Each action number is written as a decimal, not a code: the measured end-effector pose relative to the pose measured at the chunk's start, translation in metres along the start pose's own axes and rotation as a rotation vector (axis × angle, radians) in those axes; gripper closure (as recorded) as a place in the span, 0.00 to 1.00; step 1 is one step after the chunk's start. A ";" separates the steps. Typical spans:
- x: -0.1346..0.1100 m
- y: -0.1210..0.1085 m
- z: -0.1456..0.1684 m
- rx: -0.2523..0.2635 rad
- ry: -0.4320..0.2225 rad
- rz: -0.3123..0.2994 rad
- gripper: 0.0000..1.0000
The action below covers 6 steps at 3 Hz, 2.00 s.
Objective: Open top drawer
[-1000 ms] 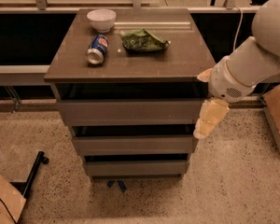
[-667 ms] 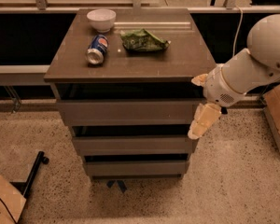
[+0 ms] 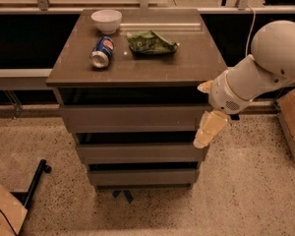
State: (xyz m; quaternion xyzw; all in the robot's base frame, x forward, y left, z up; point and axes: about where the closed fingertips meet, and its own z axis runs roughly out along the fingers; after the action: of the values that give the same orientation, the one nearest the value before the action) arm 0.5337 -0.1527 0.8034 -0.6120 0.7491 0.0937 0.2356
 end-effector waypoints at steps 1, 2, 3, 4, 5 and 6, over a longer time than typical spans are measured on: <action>-0.001 -0.003 0.024 -0.011 -0.032 -0.033 0.00; 0.004 -0.023 0.049 0.009 -0.106 -0.034 0.00; 0.007 -0.048 0.076 0.023 -0.165 -0.017 0.00; 0.015 -0.070 0.103 0.022 -0.206 0.014 0.00; 0.028 -0.089 0.130 0.020 -0.253 0.072 0.00; 0.040 -0.101 0.159 0.000 -0.265 0.133 0.00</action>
Offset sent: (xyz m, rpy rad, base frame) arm 0.0676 0.0114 -0.0683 0.1873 -0.0941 0.0315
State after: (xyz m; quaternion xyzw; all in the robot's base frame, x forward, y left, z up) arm 0.6630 -0.1435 0.6612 -0.5432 0.7505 0.1888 0.3257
